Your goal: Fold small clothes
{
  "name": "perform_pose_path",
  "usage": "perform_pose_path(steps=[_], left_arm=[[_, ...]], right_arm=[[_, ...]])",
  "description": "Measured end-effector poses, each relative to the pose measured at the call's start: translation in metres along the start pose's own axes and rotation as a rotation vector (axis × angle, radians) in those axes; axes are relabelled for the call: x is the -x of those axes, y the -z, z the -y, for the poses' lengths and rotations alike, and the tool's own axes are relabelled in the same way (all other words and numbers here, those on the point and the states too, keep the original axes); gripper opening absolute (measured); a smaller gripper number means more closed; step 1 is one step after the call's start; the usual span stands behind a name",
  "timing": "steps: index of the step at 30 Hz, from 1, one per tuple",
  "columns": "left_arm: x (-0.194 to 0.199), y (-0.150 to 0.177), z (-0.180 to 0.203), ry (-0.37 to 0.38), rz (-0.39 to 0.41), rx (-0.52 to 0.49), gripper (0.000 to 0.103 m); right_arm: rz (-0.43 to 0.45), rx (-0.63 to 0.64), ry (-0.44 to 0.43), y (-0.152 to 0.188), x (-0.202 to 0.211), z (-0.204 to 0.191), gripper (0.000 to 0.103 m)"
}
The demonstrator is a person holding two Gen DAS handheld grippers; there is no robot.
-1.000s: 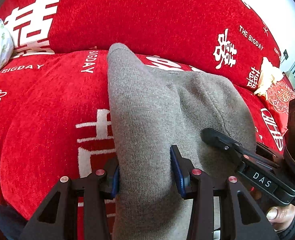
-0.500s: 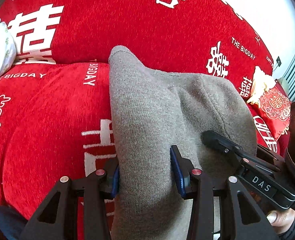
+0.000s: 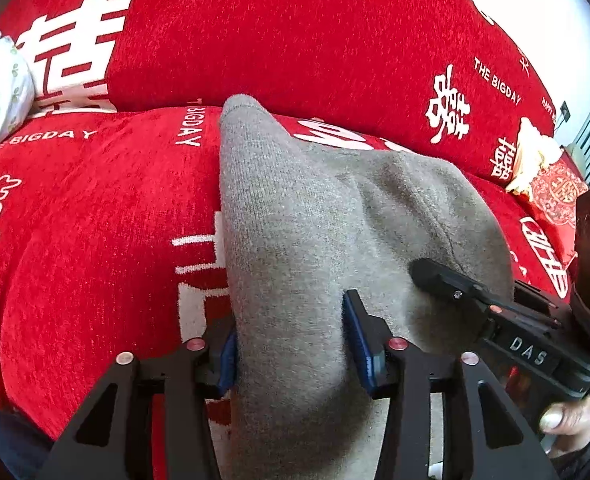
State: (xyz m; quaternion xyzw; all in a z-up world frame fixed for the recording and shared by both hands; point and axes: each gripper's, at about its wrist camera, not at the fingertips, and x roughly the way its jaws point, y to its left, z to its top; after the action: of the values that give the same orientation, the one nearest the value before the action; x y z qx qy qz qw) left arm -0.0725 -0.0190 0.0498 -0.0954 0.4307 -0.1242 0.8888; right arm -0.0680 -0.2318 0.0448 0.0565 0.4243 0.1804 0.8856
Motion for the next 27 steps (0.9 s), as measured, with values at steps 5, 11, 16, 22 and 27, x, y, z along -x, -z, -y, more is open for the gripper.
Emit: perform_pose_path(steps=[5, 11, 16, 22, 27], left_arm=[[0.000, 0.003, -0.001, -0.029, 0.015, -0.020, 0.060], [0.003, 0.007, -0.017, -0.089, 0.030, -0.014, 0.086], [0.026, 0.007, -0.026, -0.111, 0.057, 0.045, 0.086], [0.041, 0.003, -0.009, 0.028, 0.062, 0.007, 0.086], [0.010, 0.015, 0.005, -0.021, -0.032, -0.085, 0.086]], right_arm=[[-0.022, -0.029, -0.030, 0.001, -0.005, 0.012, 0.044], [-0.050, -0.109, -0.048, 0.003, -0.010, 0.036, 0.068], [0.023, -0.099, 0.038, 0.002, 0.025, 0.037, 0.070], [0.050, 0.004, -0.212, 0.009, 0.051, 0.004, 0.070], [-0.056, -0.069, -0.197, 0.024, 0.016, 0.023, 0.070]])
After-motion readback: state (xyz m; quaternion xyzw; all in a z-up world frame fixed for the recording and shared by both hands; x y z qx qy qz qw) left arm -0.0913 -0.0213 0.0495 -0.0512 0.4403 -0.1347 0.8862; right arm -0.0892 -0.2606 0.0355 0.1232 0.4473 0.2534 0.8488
